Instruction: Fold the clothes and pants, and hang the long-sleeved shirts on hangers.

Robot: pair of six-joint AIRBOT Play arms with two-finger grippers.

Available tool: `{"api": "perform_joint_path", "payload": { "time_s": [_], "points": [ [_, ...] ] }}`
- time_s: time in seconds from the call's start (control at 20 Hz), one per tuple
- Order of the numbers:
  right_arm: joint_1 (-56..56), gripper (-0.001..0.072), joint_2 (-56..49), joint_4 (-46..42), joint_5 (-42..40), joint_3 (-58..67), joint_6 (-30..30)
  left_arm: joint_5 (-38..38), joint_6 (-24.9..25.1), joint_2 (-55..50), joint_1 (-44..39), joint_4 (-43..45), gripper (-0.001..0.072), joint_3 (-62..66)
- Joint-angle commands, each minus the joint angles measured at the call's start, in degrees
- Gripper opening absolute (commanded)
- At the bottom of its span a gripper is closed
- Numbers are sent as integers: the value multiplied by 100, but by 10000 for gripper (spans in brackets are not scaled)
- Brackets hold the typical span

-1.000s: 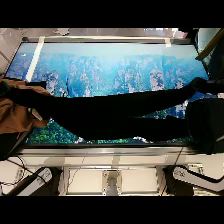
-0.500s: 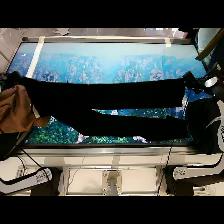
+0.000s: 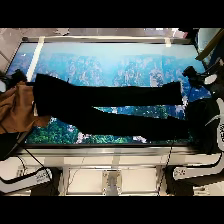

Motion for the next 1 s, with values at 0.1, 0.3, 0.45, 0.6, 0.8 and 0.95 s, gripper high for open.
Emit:
{"api": "perform_joint_path", "payload": {
  "time_s": [0.1, 0.3, 0.45, 0.6, 0.8, 0.95],
  "points": [
    [-538, 553, 822, -452, 1965, 356, -1126, -2791, 26, 1128, 859, 275, 702, -398],
    [-890, 553, 1469, -446, 3193, 345, -2297, -2739, 26, 2105, 883, -400, 701, -2162],
    [-885, 552, 1628, -378, 3294, 345, -2588, -1926, 22, 2135, 883, -1805, 701, -2870],
    [-885, 553, 1620, -339, 3285, 343, -2761, -1279, 22, 1843, 837, -2452, 701, -3005],
    [-885, 552, 1620, -337, 3287, 345, -2841, -844, 22, 1364, 632, -2717, 701, -3005],
    [-885, 552, 1620, -313, 3303, 345, -2839, -557, 24, 929, 343, -2789, 701, -3005]
  ]
}}
